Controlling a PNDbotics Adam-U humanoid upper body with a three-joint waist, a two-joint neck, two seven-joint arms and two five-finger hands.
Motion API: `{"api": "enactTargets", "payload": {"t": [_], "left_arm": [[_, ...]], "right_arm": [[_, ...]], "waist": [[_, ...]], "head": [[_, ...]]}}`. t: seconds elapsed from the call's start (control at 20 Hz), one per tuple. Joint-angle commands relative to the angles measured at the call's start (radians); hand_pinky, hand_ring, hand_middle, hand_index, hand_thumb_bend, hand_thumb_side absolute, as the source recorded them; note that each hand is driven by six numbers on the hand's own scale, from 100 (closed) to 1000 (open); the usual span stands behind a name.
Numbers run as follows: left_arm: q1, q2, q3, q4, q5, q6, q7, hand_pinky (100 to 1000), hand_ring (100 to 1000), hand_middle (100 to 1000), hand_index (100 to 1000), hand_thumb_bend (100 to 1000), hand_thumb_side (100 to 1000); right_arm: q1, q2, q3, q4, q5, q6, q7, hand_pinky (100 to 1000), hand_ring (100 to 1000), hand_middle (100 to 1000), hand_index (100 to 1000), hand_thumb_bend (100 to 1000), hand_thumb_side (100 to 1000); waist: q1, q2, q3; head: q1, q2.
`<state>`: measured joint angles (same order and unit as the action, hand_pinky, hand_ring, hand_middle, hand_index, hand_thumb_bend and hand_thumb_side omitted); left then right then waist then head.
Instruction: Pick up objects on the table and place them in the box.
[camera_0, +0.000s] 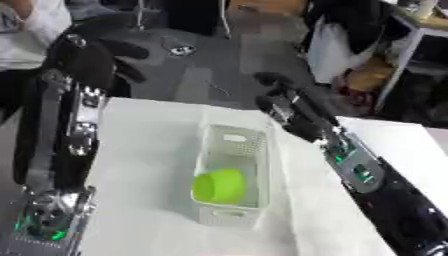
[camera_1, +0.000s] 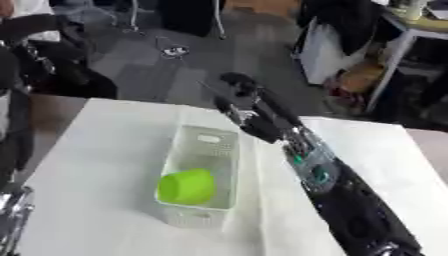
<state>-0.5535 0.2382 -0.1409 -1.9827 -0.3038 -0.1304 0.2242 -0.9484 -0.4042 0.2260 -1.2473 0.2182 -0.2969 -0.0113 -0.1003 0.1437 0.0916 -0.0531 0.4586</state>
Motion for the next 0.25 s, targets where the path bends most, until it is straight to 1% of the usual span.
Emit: {"api": "enactTargets", "payload": {"t": [0.05, 0.1, 0.15, 0.2, 0.25], "left_arm": [[-0.001, 0.025, 0.011, -0.017, -0.006, 0.006, 0.001, 479, 601, 751, 822, 213, 942], [0.004, 0.03, 0.012, -0.017, -0.008, 0.007, 0.002, 478, 601, 751, 822, 212, 943], [0.009, 0.035, 0.013, -0.017, -0.008, 0.008, 0.002, 477, 600, 751, 822, 211, 943], [0.016, 0.042, 0.015, -0.017, -0.01, 0.01, 0.002, 476, 600, 751, 823, 210, 944], [0.022, 0.048, 0.016, -0.017, -0.011, 0.012, 0.002, 476, 600, 751, 823, 210, 944]], "right_arm": [[0.045, -0.09, -0.034, -0.192, -0.154, 0.058, -0.123, 325, 621, 689, 747, 100, 898], [0.082, -0.102, -0.043, -0.257, -0.216, 0.075, -0.172, 264, 563, 624, 692, 100, 843], [0.117, -0.111, -0.05, -0.318, -0.271, 0.09, -0.213, 251, 549, 611, 675, 100, 824], [0.161, -0.112, -0.063, -0.381, -0.316, 0.102, -0.256, 211, 496, 549, 614, 100, 795], [0.2, -0.111, -0.073, -0.442, -0.349, 0.108, -0.29, 211, 496, 549, 614, 100, 795]], "waist": [[0.011, -0.02, -0.012], [0.013, -0.021, -0.021], [0.016, -0.022, -0.027], [0.018, -0.023, -0.038], [0.02, -0.023, -0.046]], "head": [[-0.02, -0.027], [-0.035, -0.036], [-0.046, -0.042], [-0.057, -0.054], [-0.063, -0.062]]}}
